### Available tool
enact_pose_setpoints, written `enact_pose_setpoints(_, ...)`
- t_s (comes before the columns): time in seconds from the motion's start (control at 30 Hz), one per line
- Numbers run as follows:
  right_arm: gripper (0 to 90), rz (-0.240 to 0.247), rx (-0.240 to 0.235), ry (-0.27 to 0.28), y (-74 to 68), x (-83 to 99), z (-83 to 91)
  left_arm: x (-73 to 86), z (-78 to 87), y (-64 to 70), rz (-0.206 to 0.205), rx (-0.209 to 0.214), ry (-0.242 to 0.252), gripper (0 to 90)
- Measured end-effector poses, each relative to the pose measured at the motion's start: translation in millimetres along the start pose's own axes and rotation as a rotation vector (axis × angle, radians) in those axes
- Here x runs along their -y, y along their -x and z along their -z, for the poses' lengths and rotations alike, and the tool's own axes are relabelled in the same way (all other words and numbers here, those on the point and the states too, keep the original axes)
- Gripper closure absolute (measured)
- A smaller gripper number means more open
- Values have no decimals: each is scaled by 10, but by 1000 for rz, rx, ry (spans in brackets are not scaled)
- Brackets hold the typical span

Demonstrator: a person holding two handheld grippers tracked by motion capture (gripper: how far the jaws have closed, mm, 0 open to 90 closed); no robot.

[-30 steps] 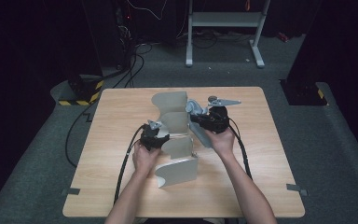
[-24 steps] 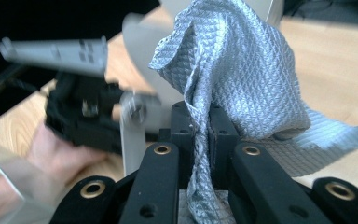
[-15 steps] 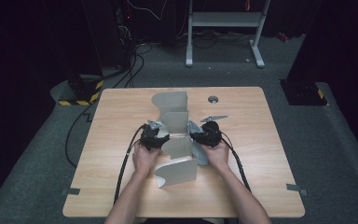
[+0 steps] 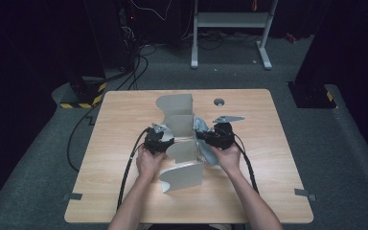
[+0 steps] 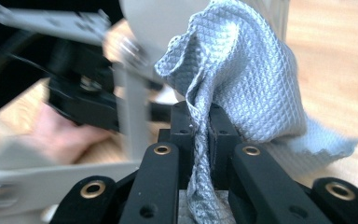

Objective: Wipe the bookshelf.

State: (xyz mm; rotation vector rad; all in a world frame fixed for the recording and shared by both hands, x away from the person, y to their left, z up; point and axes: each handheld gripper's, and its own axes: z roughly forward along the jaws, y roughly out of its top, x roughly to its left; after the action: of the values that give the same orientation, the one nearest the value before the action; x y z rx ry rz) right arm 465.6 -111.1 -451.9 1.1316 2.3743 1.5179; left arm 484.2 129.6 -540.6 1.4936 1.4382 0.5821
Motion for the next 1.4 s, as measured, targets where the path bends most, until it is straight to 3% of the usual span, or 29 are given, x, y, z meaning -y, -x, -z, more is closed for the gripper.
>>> enact_pose_setpoints(0.17, 844, 49, -40, 66, -188, -130, 201, 0, 0, 1, 1, 0, 1, 337)
enact_pose_setpoints(0.4, 844, 86, -42, 69, -288, -109, 274, 1, -1, 2, 3, 0, 2, 338)
enact_pose_setpoints(0.57, 844, 56, -28, -1, -193, 92, 121, 0, 0, -1, 1, 0, 1, 339)
enact_pose_setpoints(0.73, 844, -35, -23, -96, -2, 383, -149, 0, -1, 0, 2, 0, 2, 339)
enact_pose_setpoints(0.9, 844, -90, -34, -173, 115, 586, -374, 0, 0, -1, 2, 0, 1, 339)
enact_pose_setpoints(1.0, 844, -82, -35, -155, 98, 556, -333, 0, 0, -1, 1, 0, 1, 340)
enact_pose_setpoints(1.4, 844, 18, -71, 35, -174, 115, 286, 0, 0, -1, 0, -1, 0, 340)
